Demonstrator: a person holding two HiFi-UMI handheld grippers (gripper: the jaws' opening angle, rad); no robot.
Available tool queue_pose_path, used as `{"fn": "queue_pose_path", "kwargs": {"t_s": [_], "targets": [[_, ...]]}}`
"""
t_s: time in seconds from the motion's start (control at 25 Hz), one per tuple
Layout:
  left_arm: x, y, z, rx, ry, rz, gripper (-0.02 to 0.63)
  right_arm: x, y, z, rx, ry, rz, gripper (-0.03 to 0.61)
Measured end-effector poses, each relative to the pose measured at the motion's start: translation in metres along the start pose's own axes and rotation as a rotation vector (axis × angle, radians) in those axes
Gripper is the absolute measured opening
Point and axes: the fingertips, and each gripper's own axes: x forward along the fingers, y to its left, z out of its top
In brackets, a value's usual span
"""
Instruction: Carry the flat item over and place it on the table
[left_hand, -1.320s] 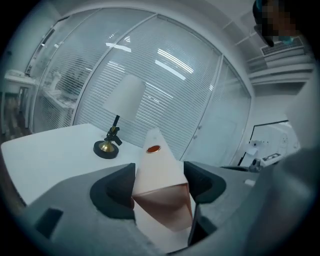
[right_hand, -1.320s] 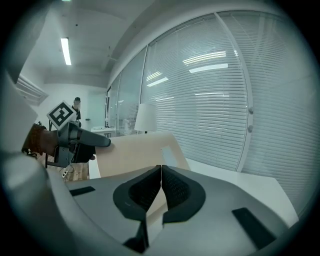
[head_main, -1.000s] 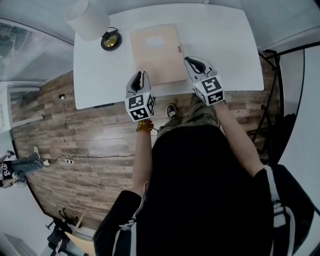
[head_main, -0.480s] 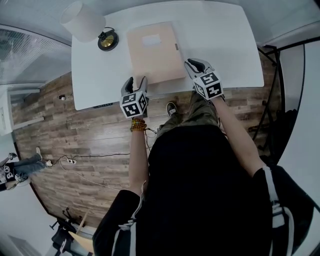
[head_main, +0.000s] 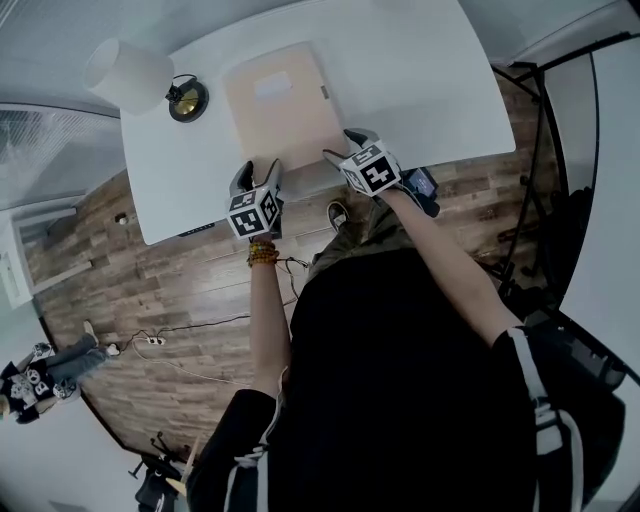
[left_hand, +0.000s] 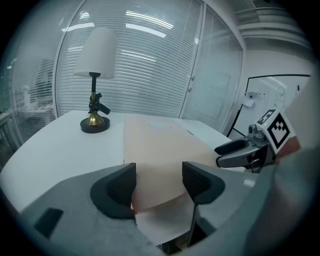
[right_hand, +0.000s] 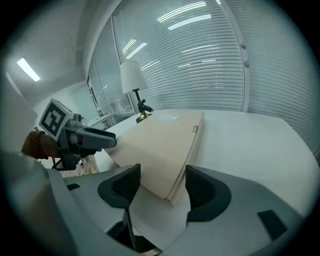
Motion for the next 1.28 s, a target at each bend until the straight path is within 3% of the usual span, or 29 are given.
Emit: {"fn": "queue_pose_path", "kwargs": {"t_s": [0.36, 0.48, 0.64, 0.84, 1.0, 1.28], "targets": [[0.0, 0.016, 0.002, -0.094, -0.025, 0.032, 0.301, 0.007, -0.001, -0.007, 0.081, 0.04, 0.079, 0.281], [-0.002, 0.017, -0.001, -0.074, 0.024, 0.008, 0.301, 0.006, -0.002, -0.007, 0.085, 0.039, 0.079, 0.281], [-0.002, 0.021, -0.02, -0.133, 0.104, -0.03, 0.31, 0.005, -0.004, -0.011, 0.094, 0.035, 0.085, 0.282], [0.004, 0.015, -0.022, -0.15, 0.128, -0.046, 0.288, 0.002, -0.012, -0.018, 0.231, 0.022, 0.093, 0.282], [0.017, -0.002, -0.016, -0.133, 0.148, -0.071, 0.288, -0.005, -0.03, -0.027, 0.292, 0.016, 0.066, 0.286], [0.049, -0.026, 0.002, -0.151, 0.118, -0.087, 0.285, -0.012, -0.075, -0.019, 0.288, -0.008, -0.023, 0.278]]}}
